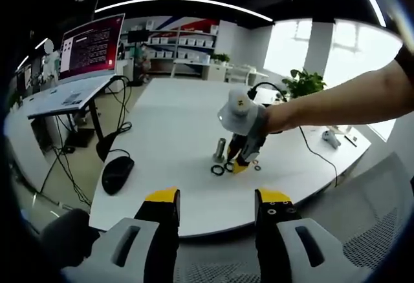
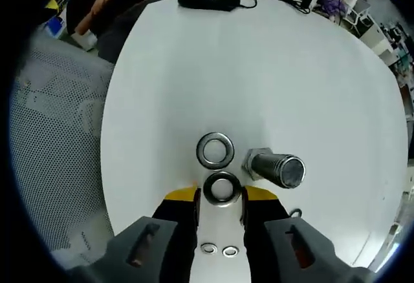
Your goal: Place the washer onto the threaded stud by aligning its center hole with the stud, sliding it down to the base, and recovering from edge contact or off-axis alignment until the washer reaches the visible bottom stop.
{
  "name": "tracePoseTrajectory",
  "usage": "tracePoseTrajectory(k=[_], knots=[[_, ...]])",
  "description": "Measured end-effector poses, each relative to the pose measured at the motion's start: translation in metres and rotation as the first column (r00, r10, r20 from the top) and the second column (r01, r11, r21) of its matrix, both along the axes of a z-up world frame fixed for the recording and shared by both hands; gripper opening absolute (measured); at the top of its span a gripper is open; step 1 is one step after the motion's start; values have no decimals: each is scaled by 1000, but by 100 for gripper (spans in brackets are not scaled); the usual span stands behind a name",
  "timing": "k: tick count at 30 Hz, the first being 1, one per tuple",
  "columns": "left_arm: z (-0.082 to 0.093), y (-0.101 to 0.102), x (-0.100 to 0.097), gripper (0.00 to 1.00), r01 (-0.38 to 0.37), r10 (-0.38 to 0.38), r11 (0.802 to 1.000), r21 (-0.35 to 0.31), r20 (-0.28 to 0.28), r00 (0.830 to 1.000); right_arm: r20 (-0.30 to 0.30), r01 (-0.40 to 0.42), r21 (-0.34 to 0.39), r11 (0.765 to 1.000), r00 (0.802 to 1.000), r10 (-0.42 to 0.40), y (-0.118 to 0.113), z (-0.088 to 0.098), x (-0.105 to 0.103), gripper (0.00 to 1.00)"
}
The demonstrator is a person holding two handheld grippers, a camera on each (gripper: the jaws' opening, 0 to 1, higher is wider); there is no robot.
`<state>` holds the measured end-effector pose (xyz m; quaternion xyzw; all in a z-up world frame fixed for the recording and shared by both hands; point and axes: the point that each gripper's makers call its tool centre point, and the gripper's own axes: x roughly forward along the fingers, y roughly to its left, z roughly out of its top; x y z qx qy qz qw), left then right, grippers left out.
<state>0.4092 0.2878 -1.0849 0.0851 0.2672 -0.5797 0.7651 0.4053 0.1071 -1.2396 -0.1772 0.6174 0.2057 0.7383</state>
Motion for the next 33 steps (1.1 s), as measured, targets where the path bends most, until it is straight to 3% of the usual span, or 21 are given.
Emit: tracePoseTrajectory(k=[4, 8, 12, 15, 33], knots=[[-1, 0, 1, 45, 0, 0, 1000, 0, 0, 1000, 6, 52, 8, 999, 999, -52, -1, 0, 0, 26], [-1, 0, 1, 44, 0, 0, 1000, -1, 0, 1000, 11, 46, -5, 999, 999, -46, -3, 0, 1, 25], [-1, 0, 1, 44, 2, -2, 1000, 0, 0, 1000, 45, 48, -20, 999, 998, -47, -1, 6, -2, 24], [0, 0, 0, 44, 2, -2, 1000, 0, -1, 1000, 68, 73, 10, 997, 995, -74, 3, 11, 2, 23], [0, 0, 0, 43, 2, -2, 1000, 0, 0, 1000, 132, 26, 25, 999, 991, -29, 4, 71, 9, 23]])
